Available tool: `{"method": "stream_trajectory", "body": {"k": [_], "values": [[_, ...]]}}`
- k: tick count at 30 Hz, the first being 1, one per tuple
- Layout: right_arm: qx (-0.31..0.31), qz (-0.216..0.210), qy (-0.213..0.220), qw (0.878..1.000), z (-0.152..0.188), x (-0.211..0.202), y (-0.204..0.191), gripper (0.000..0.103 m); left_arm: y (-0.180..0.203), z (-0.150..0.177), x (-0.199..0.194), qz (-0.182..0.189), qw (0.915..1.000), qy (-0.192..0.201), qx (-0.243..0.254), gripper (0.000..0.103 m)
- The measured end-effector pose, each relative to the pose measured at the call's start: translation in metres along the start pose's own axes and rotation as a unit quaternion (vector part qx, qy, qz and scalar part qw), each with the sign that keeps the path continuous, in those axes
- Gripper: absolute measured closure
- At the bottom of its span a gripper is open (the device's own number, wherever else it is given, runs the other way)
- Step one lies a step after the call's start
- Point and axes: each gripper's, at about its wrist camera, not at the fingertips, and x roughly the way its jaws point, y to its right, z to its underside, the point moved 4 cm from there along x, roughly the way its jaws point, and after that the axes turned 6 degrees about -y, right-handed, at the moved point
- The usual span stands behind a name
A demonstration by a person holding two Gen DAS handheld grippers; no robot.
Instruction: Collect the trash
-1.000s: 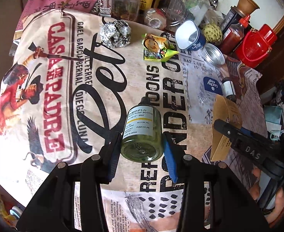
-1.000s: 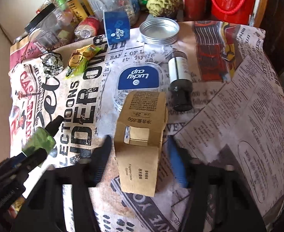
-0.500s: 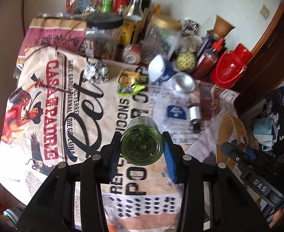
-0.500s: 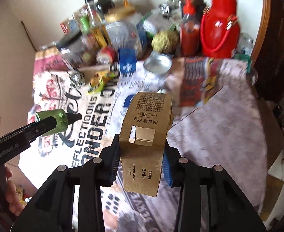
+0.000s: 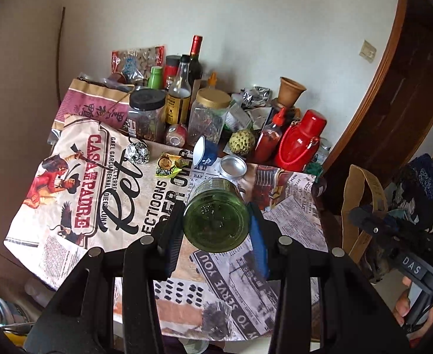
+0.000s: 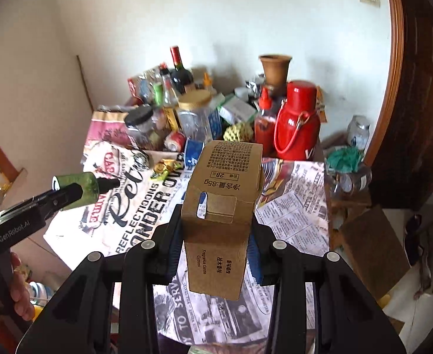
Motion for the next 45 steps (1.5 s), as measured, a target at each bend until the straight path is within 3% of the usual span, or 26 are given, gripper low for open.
{"method": "stream_trajectory", "body": {"k": [6,11,16,22,33,45], "values": [[-0.009,-0.007,0.025,1.000,0.010,-0.038,-0.011,0.068,0.010,0.015,-0.037,-0.008,0.9996,0.017,0.022,0.062],[-0.007,0.003,0.045,0.999,0.023,-0.065,-0.029,0.068,0.011,0.025,-0.067,0.013,0.9986,0.030,0.043,0.062],[0.008,0.024,0.057,0.998,0.050,-0.084,-0.056,0.068,0.003,0.041,-0.102,0.044,0.9956,0.047,0.069,0.062],[0.031,0.033,0.053,0.998,0.096,-0.099,-0.098,0.068,-0.023,0.081,-0.148,0.058,0.9922,0.050,0.098,0.062],[0.060,0.041,0.025,0.997,0.175,-0.116,-0.161,0.068,-0.077,0.159,-0.192,0.070,0.9908,0.009,0.115,0.062],[0.068,0.031,-0.041,0.996,0.227,-0.090,-0.160,0.068,-0.094,0.216,-0.162,0.057,0.9913,-0.071,0.095,0.062]]}}
